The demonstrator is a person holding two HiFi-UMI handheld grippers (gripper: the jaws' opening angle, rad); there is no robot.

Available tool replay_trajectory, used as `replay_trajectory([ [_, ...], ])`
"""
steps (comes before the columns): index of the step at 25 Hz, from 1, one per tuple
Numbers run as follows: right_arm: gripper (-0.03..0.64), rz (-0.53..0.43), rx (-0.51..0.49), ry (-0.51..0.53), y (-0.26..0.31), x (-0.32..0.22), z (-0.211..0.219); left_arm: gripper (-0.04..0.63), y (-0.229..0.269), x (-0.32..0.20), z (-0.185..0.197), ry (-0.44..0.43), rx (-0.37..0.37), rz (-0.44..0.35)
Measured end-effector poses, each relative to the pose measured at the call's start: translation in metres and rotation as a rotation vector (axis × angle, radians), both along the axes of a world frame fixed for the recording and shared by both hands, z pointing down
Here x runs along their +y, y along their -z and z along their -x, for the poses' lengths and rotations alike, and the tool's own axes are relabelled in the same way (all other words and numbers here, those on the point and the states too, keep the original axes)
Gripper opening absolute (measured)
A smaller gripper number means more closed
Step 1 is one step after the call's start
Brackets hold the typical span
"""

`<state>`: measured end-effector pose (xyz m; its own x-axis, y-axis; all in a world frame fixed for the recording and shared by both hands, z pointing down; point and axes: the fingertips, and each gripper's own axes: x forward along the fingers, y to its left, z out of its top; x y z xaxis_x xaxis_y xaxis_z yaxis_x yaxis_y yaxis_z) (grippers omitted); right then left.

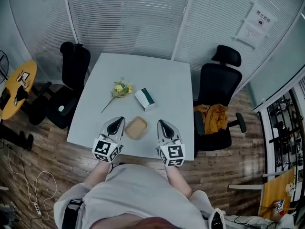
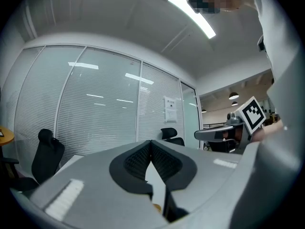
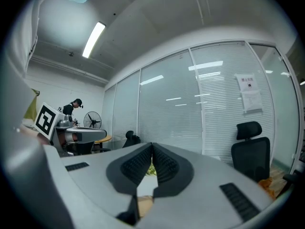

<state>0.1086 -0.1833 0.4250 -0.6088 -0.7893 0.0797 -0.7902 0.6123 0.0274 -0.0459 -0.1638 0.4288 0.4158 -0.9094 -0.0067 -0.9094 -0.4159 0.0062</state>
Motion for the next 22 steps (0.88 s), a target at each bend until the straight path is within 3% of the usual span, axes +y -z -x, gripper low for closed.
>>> replay_trajectory([
  [11, 0.009, 0.024, 0.014, -0.071, -0.008, -0.02, 0.04, 0.011, -0.011, -0.034, 0.039, -0.069, 0.025, 0.03],
  [22, 0.009, 0.051, 0.023, -0.086, -0.016, -0.027, 0.056, 0.011, -0.016, -0.046, 0.048, -0.115, 0.087, 0.061],
])
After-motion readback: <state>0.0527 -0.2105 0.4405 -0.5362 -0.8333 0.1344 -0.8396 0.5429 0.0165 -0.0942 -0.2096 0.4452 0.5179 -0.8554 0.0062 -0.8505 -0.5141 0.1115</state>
